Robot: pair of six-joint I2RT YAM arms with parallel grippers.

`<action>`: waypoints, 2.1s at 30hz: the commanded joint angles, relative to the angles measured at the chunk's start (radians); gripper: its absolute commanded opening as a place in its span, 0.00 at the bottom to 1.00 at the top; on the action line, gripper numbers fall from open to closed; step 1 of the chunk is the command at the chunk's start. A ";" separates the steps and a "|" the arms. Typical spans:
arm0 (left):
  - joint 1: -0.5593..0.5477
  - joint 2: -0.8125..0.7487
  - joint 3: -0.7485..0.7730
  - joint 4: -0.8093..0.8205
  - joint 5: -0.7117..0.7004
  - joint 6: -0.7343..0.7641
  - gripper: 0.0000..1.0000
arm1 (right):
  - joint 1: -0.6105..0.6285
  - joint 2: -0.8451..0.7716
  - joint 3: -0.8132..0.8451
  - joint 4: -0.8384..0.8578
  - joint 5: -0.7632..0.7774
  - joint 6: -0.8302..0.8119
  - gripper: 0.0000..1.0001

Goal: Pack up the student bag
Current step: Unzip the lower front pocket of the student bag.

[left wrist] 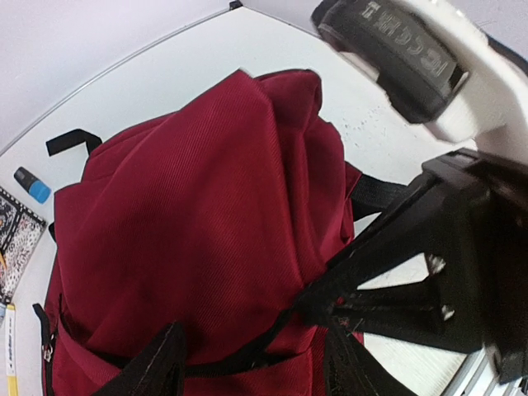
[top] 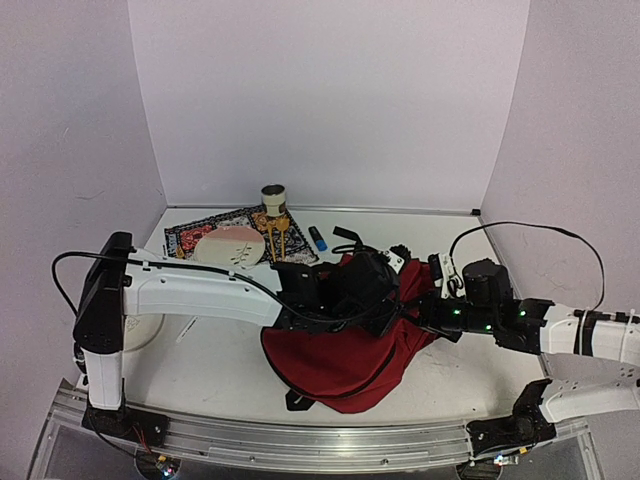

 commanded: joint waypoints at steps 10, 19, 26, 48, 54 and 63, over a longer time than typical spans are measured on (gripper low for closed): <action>0.031 0.067 0.122 -0.064 -0.007 0.056 0.22 | 0.025 -0.003 0.070 0.030 -0.035 -0.018 0.00; 0.105 -0.015 0.046 -0.063 -0.082 -0.020 0.00 | 0.025 -0.069 0.060 -0.093 0.074 -0.038 0.00; 0.224 -0.069 -0.086 -0.058 -0.099 -0.110 0.00 | 0.022 -0.175 0.039 -0.246 0.262 -0.044 0.00; 0.395 -0.197 -0.407 0.156 0.103 -0.239 0.21 | -0.201 -0.214 0.083 -0.409 0.165 -0.234 0.17; 0.335 -0.275 -0.404 0.193 0.140 -0.219 0.49 | -0.201 -0.206 0.194 -0.508 0.087 -0.312 0.46; 0.272 -0.221 -0.304 0.219 0.224 -0.104 0.64 | -0.191 -0.131 0.344 -0.600 0.069 -0.397 0.65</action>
